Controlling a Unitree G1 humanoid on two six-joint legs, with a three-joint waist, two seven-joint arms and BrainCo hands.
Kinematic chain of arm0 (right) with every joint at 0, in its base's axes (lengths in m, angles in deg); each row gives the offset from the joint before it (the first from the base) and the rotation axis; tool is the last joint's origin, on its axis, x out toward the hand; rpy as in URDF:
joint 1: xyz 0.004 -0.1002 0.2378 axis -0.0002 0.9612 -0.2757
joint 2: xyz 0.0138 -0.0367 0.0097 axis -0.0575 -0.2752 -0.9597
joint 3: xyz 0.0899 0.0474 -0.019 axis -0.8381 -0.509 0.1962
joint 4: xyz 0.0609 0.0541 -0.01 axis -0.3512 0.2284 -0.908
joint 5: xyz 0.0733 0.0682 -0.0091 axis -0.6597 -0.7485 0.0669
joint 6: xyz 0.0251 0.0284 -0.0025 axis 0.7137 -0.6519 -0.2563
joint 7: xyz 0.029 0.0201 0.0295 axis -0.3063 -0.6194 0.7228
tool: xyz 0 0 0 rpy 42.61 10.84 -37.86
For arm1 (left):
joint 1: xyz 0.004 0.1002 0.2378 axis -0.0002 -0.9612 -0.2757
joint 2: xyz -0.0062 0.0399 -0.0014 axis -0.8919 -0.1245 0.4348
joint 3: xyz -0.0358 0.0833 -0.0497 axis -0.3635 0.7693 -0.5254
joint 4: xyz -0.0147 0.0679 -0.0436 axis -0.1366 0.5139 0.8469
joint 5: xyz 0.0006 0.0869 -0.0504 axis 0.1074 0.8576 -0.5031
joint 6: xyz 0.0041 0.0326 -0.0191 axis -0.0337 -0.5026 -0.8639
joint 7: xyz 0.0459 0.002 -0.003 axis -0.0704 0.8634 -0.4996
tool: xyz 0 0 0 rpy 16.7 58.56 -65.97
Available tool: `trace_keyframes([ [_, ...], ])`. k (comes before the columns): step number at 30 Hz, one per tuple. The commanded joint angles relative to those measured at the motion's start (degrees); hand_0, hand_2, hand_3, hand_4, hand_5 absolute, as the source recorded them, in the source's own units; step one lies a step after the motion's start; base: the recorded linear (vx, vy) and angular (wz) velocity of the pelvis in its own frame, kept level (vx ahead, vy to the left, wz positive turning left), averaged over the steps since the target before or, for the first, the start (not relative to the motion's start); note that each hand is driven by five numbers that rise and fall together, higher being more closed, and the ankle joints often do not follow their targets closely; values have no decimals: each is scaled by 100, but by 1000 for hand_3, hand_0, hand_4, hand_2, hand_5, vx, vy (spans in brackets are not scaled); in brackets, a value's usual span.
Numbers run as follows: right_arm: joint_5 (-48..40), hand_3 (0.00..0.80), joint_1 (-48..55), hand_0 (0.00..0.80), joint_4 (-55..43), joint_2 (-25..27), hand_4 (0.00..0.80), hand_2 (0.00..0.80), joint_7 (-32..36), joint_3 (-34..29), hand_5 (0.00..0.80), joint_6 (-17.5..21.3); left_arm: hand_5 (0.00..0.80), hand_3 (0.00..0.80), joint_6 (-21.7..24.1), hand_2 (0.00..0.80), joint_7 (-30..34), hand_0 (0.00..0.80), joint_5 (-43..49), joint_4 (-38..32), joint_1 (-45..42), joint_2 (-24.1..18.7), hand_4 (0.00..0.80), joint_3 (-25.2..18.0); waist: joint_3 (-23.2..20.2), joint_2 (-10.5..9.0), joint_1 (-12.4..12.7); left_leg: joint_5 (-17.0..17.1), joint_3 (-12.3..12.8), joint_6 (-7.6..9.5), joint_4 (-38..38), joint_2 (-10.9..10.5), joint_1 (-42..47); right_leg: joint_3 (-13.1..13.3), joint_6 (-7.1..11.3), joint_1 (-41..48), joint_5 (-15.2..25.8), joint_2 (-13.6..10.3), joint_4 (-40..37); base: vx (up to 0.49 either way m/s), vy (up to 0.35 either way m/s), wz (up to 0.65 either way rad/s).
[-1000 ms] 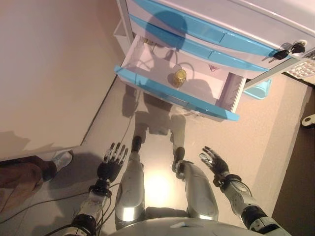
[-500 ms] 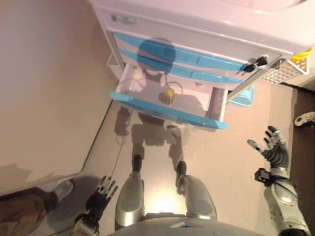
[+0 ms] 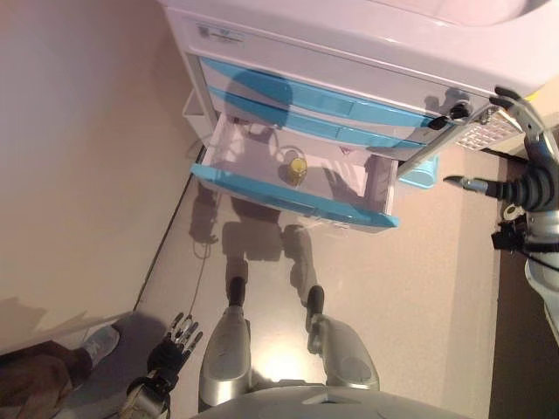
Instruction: Open the drawer and pick up the medicine
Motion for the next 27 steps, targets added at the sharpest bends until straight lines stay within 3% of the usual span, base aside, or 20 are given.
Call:
trace_keyframes([
  [1, 196, 0, -741, 0, -499, 431, 0, 0, 226, 236, 0, -91, 0, 0, 191, 0, -63, 0, 358, 57, 114, -354, 0, 91, 33, -140, 256, -572, 40, 230, 299, -224, -155, -108, 280, 73, 143, -22, -71, -7, -27, 20],
  [15, 973, 0, -2295, 0, -790, 935, 0, 0, 1188, 1720, 0, -750, 0, 0, 157, 0, -147, 0, 541, 23, 239, -604, 0, 230, 68, -156, 663, -558, -133, 224, 303, -314, -286, -313, 230, 141, 122, -41, -141, 11, -14, 14],
  [23, 2305, 0, -2881, 0, -236, 1058, 0, 0, 1271, 2773, 0, -1100, 0, 0, 140, 0, -230, 0, 587, -80, 272, -732, 0, 370, 162, -141, 812, -555, -225, 241, 379, -367, -406, -377, 208, 87, 136, -39, -119, 1, -5, 1],
  [27, 2485, 0, -2992, 0, 44, 1140, 0, 0, 1237, 3074, 0, -1189, 0, 0, 142, 0, -239, 0, 519, -122, 284, -782, 0, 395, 198, -146, 826, -549, -247, 250, 410, -384, -472, -391, 203, 43, 149, -33, -111, -14, -14, 7],
])
